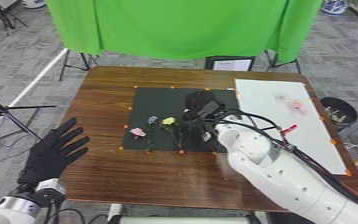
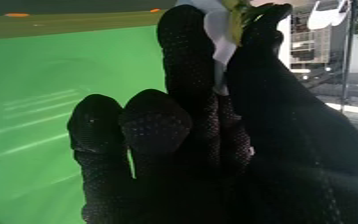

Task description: Arrange flowers

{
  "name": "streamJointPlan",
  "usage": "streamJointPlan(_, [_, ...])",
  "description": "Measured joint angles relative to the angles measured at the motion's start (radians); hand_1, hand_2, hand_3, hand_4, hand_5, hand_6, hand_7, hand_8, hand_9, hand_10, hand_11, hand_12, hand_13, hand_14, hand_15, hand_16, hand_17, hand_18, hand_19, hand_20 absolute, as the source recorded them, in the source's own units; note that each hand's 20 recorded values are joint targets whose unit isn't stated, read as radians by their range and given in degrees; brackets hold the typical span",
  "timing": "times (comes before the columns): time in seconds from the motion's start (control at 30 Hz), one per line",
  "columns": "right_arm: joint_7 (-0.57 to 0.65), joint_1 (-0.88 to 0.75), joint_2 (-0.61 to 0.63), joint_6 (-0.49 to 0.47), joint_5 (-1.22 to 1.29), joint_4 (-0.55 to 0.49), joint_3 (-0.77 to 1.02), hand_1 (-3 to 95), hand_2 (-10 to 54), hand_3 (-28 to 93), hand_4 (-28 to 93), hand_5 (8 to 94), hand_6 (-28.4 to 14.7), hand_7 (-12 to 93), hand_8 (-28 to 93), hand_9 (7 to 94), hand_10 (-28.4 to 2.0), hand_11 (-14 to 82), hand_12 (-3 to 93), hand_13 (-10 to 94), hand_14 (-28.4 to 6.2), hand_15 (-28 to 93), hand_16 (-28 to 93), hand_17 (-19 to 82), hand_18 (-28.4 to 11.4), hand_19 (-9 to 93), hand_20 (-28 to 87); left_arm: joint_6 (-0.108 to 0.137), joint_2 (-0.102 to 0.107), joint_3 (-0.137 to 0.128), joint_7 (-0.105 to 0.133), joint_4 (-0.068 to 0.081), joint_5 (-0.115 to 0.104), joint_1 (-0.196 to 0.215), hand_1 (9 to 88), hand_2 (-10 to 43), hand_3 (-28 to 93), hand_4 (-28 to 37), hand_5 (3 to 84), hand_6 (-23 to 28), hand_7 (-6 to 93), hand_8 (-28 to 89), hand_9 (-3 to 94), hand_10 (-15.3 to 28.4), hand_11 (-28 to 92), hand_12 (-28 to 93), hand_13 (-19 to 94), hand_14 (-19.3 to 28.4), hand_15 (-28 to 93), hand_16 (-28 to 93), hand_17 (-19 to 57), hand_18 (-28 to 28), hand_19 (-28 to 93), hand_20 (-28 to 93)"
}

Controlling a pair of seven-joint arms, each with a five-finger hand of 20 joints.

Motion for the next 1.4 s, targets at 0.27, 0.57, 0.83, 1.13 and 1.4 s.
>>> streamJointPlan(0.27, [0.020,-0.001,-0.009,-0.003,-0.009,0.006,-0.013,33.8,-8.1,78,-28,66.2,2.3,38,-1,80.7,-7.1,31.6,25.5,72,-5.5,78,33,36,-19.7,93,53,-0.001,0.003,0.003,-0.005,0.004,0.000,-0.009,22.1,-3.2,68,-28.3,24.2,2.7,17.6,-10,22.2,11.0,13,19,18,16.0,23,1,-11.7,23.4,37,9])
streamJointPlan(0.57, [0.034,-0.015,-0.009,-0.008,-0.007,0.005,-0.010,28.2,-9.4,81,-28,65.4,2.8,37,-17,78.6,-7.8,32.0,25.0,71,-6.0,78,33,35,-19.8,92,54,-0.003,0.009,0.003,-0.009,0.006,0.000,-0.011,22.1,-3.2,68,-28.3,24.2,2.8,17.5,-10,22.2,11.1,14,19,18,16.0,23,1,-11.7,23.4,38,9])
streamJointPlan(0.83, [0.039,-0.023,-0.009,-0.008,-0.001,0.001,-0.001,22.3,-9.5,77,-28,63.6,2.0,36,-17,76.2,-8.5,32.3,25.1,70,-6.7,78,33,34,-20.3,92,55,-0.006,0.011,0.003,-0.012,0.008,0.000,-0.014,22.2,-3.1,67,-28.3,24.2,2.7,17.5,-10,22.2,11.1,14,19,18,16.0,23,1,-11.7,23.4,38,8])
streamJointPlan(1.13, [0.079,-0.059,0.006,0.010,0.120,-0.067,0.110,17.1,-9.0,82,-28,52.3,-1.1,34,-15,62.3,-9.8,33.6,26.0,62,-9.0,79,32,31,-20.5,90,55,-0.006,0.011,0.002,-0.011,0.008,0.000,-0.014,22.1,-3.1,68,-28.3,24.2,2.7,17.5,-10,22.1,11.1,13,19,18,16.0,23,1,-11.8,23.4,38,9])
streamJointPlan(1.4, [0.274,-0.058,0.088,-0.147,0.122,-0.078,0.254,15.4,-9.5,84,-28,25.0,-7.2,27,-11,28.9,-15.8,21.6,24.2,41,-13.3,79,21,19,-22.3,79,56,-0.004,0.004,-0.002,-0.003,0.004,0.000,0.001,22.0,-3.1,68,-28.3,24.2,2.7,17.4,-10,22.1,11.0,13,19,18,16.0,23,1,-11.7,23.4,38,9])
